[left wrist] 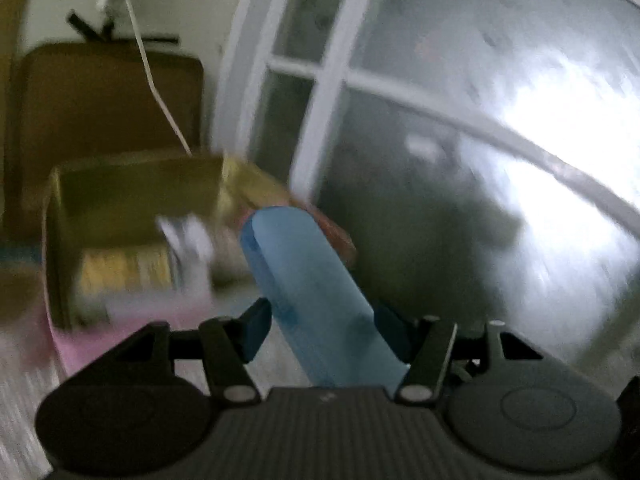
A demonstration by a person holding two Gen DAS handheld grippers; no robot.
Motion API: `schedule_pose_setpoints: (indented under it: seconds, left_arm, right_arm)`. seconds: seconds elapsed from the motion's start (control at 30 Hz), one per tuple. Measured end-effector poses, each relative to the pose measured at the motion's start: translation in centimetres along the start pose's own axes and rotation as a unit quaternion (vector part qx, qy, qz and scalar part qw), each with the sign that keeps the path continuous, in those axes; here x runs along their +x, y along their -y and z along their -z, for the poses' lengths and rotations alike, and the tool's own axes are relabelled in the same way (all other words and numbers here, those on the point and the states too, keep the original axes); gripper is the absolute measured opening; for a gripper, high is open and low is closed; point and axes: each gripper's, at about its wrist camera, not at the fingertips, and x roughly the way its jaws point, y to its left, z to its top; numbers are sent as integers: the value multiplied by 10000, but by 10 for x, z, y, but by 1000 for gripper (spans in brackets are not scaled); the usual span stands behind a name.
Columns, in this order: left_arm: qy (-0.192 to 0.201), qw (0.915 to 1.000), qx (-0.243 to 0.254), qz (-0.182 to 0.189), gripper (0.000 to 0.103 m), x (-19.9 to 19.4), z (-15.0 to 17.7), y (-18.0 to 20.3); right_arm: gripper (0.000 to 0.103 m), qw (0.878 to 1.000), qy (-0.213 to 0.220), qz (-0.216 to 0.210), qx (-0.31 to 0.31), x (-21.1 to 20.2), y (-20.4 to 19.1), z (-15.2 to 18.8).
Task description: Organize soft objects
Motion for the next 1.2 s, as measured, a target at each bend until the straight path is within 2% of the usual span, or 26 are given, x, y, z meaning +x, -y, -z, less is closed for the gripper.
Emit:
schedule_pose_setpoints:
  seconds: [0.13,0.2,0.3,0.43,0.5,0.6,0.7,0.9,0.97,1.1,1.2]
  left_arm:
    - [142,9990,-267,-325,58,24,-45,-28]
    - [55,9979,-375,-516,58,41,-64,-46]
    - [-201,9949,-614,-769,58,73,-85,-77]
    - [-548,9892,-768,-1121,56,103,-91,-112]
    - [-677,9851,-665,-1433,56,116,-92,-121]
    - [-720,9801,-584,-1756,56,121,-95,-128]
    - [-513,9843,-574,-1589,55,96,-91,-123]
    - [-144,9865,26,-1629,59,34,-69,-82]
    - [-68,9863,212,-1636,66,12,-57,-66]
    - [129,9811,541,-1853,83,-27,-31,-37]
    - [281,9787,590,-1947,92,-51,-15,-27]
  right_arm:
    - [56,9992,-215,-319,99,59,13,-31]
    - [56,9974,-494,-492,194,96,17,-43]
    - [56,9935,-911,-633,274,128,18,-50]
    - [57,9878,-1443,-570,162,178,1,-48]
    - [59,9899,-1377,-347,25,187,-6,-51]
    - [59,9928,-1112,-351,273,170,-5,-51]
    - [59,9953,-710,-367,542,127,-5,-47]
    - [60,9926,-13,-226,1189,39,-7,-31]
    - [61,9909,72,-125,1339,13,-8,-23]
    - [61,9873,-47,49,1588,-13,-5,-14]
    - [63,9829,-165,64,1835,-30,-5,-10]
